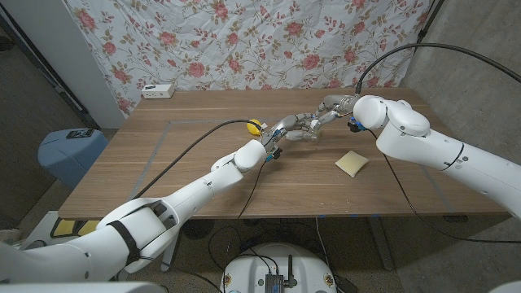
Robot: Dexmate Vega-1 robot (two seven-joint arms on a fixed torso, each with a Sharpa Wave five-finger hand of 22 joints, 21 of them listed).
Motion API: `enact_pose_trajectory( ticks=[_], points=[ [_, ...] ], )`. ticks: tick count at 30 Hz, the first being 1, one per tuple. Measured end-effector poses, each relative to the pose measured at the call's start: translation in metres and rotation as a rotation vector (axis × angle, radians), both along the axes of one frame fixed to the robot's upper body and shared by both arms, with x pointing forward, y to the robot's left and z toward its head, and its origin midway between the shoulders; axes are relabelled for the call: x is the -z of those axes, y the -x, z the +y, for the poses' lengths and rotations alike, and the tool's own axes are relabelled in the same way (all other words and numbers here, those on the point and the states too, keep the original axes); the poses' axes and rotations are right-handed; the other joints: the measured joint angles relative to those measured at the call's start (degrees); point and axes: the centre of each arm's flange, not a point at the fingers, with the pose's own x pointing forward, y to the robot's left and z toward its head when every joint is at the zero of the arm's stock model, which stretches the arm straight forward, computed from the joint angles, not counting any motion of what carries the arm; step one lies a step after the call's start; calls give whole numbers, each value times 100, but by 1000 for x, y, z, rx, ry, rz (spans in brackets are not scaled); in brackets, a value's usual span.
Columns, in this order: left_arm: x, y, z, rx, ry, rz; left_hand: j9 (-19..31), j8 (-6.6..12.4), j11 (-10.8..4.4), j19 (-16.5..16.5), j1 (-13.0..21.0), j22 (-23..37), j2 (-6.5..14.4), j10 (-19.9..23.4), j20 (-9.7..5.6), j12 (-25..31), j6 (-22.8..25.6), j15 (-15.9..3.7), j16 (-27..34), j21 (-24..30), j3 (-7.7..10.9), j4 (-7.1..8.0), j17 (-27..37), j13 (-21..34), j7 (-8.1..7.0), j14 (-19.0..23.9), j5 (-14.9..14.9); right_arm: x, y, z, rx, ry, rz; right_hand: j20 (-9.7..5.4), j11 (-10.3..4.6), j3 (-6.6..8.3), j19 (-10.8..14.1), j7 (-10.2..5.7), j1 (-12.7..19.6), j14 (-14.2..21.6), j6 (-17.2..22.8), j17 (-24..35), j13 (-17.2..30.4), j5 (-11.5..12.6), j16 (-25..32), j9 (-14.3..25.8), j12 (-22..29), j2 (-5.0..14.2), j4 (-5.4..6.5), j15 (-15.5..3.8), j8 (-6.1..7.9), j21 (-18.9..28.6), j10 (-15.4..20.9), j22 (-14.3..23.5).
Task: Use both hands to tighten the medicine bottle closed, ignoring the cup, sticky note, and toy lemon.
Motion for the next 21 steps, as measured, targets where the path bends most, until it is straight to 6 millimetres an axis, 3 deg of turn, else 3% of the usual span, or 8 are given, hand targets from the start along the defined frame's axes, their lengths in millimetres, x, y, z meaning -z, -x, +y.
enact_pose_trajectory(
  ticks=[21],
  points=[
    [1, 3, -3, 10, 1, -1, 0, 0, 14, 0, -52, 0, -49, 14, 0, 1, 0, 0, 0, 0, 56, -8, 6, 4, 0, 0, -1, 2, -1, -3, 16, -21, -11, -83, -60, 48, 145, -31, -55, 162, 398, 28, 0, 0, 43, -1, 45, 55, 47, -101, 145, 24, 204, 0]
  ],
)
